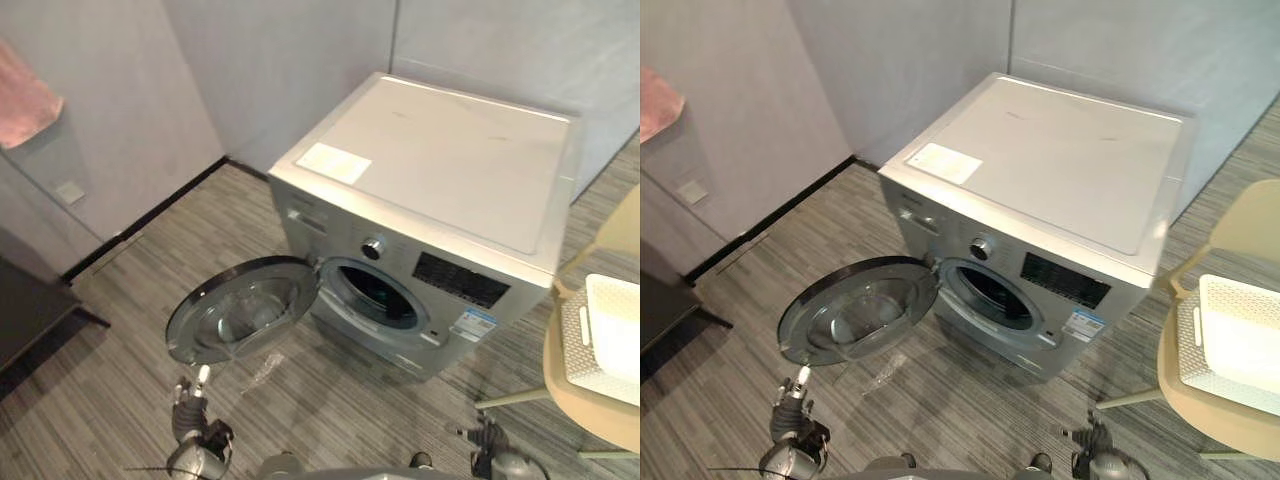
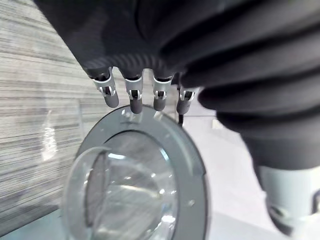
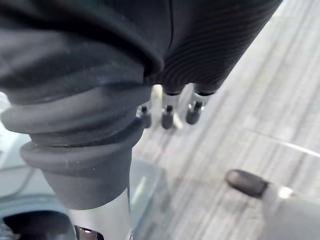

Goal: Pick up the laundry basket with both hands and put the clothes into the washing machine.

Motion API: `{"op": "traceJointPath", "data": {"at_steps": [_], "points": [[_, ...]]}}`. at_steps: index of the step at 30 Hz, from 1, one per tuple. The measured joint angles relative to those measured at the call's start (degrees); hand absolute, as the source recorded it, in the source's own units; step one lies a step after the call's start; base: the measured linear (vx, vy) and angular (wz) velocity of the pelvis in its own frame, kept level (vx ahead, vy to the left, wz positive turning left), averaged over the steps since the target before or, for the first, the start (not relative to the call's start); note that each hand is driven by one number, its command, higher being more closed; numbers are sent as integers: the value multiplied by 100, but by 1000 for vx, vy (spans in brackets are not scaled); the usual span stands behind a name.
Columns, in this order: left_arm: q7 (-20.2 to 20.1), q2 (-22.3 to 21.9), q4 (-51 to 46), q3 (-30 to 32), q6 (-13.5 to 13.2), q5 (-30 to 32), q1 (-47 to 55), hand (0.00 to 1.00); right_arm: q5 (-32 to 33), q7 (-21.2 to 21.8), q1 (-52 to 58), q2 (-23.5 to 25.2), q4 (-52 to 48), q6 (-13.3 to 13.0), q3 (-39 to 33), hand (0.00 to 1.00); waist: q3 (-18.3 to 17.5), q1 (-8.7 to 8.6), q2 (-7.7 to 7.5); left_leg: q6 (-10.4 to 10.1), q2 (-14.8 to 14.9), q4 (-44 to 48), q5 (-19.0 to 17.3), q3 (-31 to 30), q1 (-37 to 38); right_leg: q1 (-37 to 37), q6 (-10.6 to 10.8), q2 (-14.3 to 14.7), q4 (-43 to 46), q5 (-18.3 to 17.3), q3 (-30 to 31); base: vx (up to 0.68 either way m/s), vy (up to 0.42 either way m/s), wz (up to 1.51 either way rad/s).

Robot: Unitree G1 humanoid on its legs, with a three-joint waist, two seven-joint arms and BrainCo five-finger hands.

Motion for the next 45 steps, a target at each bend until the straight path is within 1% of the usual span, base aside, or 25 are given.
{"op": "traceJointPath", "data": {"at_steps": [2,5,6,7,8,9,10,11,12,13,14,16,19,20,23,24,27,29,33,35,37,39,40,43,45], "points": [[9,69,-105,89,52,85,-107,0,-75,-5,122,52,36,59,-92,0,-17,-5,114,248,-118,-31,-375,17,81,2,78,-132,43,137,-26,-221,297,19],[9,193,-165,309,155,345,-78,0,-139,-1,17,40,-14,106,-79,0,-25,-17,110,438,-384,307,-559,158,43,-11,1,-388,57,270,218,-172,165,-23],[17,251,-300,489,231,518,-74,0,-138,0,-8,45,-23,112,-50,0,-35,-7,103,549,-468,526,-699,282,-59,-21,-258,-426,-66,302,228,-277,231,-55],[44,223,-528,769,282,586,-40,0,-141,23,-78,32,8,124,42,0,-91,94,356,602,-336,412,-713,430,-44,-6,-639,-326,-217,-34,93,-240,165,-69],[68,181,-656,962,307,644,-27,0,-153,51,-148,23,24,129,108,0,-108,158,417,691,-249,325,-662,574,-27,-118,-590,-333,138,-140,145,-236,128,-77],[100,193,-949,1332,326,724,7,0,-160,94,-225,54,30,133,412,0,-109,123,447,735,-210,277,-624,692,-5,-364,-345,-409,1260,-343,278,-197,65,-46],[101,271,-1180,1580,361,774,7,0,-191,129,-222,99,74,134,666,0,-133,152,409,738,-212,270,-562,756,9,-323,-188,-366,1765,-549,301,-171,42,-36],[108,434,-1444,1953,421,878,22,0,-326,226,-259,170,123,137,986,0,-225,192,262,718,-250,253,-549,862,24,-151,-133,-231,1904,-1013,325,-56,-42,-32],[126,499,-1540,2161,448,961,21,0,-398,266,-304,178,122,133,1159,0,-258,236,188,704,-266,246,-544,928,38,-62,-135,-173,1725,-1188,319,-51,-98,-54],[234,548,-1579,2492,521,1232,-58,0,-574,368,-412,87,128,112,1423,0,-288,315,116,671,-165,264,-528,981,50,56,-115,21,1230,-1131,328,-40,-84,-53],[347,672,-1587,2757,617,1545,-105,0,-708,456,-479,18,121,103,1630,0,-361,434,320,596,-70,194,-474,993,-19,96,-161,284,787,-927,355,-35,-71,-52],[513,889,-1574,3152,732,1953,-241,0,-860,526,-577,-62,105,97,1856,0,-440,504,312,548,41,41,-332,1044,-23,53,-216,495,446,-735,441,23,-69,-35],[763,1673,-1097,3608,947,2611,-783,0,-1089,751,-595,-237,17,73,2100,0,-381,511,358,447,88,-270,123,984,-93,-7,-252,583,360,-640,301,63,-87,21],[836,2179,-610,3624,1014,2771,-1201,0,-1222,832,-585,-349,5,64,2136,0,-289,451,291,476,97,-297,311,1024,-160,-7,-265,519,435,-715,139,-2,-55,51],[828,2929,317,3614,1184,2818,-1803,0,-1281,816,-525,-525,-62,-12,2131,0,-167,425,142,698,15,-303,636,1197,-239,0,-344,428,442,-785,19,-43,-48,32],[821,3203,581,3625,1209,2894,-1880,0,-1281,817,-514,-592,-96,-14,2131,0,-119,421,84,588,14,-341,750,1118,-242,-7,-345,455,375,-781,44,-46,-84,-10],[833,3818,1374,3694,1183,2935,-2046,0,-1278,802,-352,-653,-163,-42,1905,0,-98,292,101,407,96,-718,865,809,-203,-79,-385,667,131,-579,50,-30,-71,-10],[857,4168,1953,3634,1183,2934,-2430,0,-1251,772,-239,-658,-242,-40,1784,0,32,290,106,402,154,-896,866,870,-225,-165,-426,735,116,-492,38,-35,-17,-7],[853,4907,2377,3038,1143,2936,-3281,0,-1162,773,-58,-516,-959,-120,1997,0,488,277,-293,354,210,-793,830,965,-679,-737,-457,686,432,-458,108,-141,40,-8],[858,5254,2378,2464,1068,2944,-4059,0,-1074,770,-72,-439,-1464,-241,2085,0,822,291,-654,349,230,-652,823,961,-1107,-1125,-481,677,496,-359,107,-196,41,-3],[859,5342,2381,2125,1055,2994,-4613,0,-964,701,-75,-404,-1805,-322,2201,0,1046,296,-857,328,251,-530,807,937,-1370,-1273,-478,681,440,-233,71,-156,33,4],[859,5399,2394,1734,1055,2998,-5194,0,-830,669,-40,-395,-2109,-390,2299,0,1205,302,-949,331,276,-433,795,826,-1680,-1395,-502,725,292,-141,-78,-128,27,21],[836,5516,2477,1456,1054,3002,-5605,0,-744,669,-33,-366,-2288,-436,2312,0,1295,316,-1071,334,329,-381,799,821,-1844,-1421,-524,783,158,-39,-177,-107,-7,29],[813,5920,2774,906,1068,3009,-6691,0,-596,669,-4,-284,-2575,-521,2361,0,1549,354,-1195,337,485,-278,844,864,-2240,-1531,-586,912,-51,79,-430,-66,-31,26],[703,6188,2796,558,1062,3072,-7460,0,-539,671,20,-153,-2739,-532,2401,0,1675,486,-1334,318,629,-196,896,924,-2568,-1710,-654,1058,-215,202,-505,1,-54,5]]}}
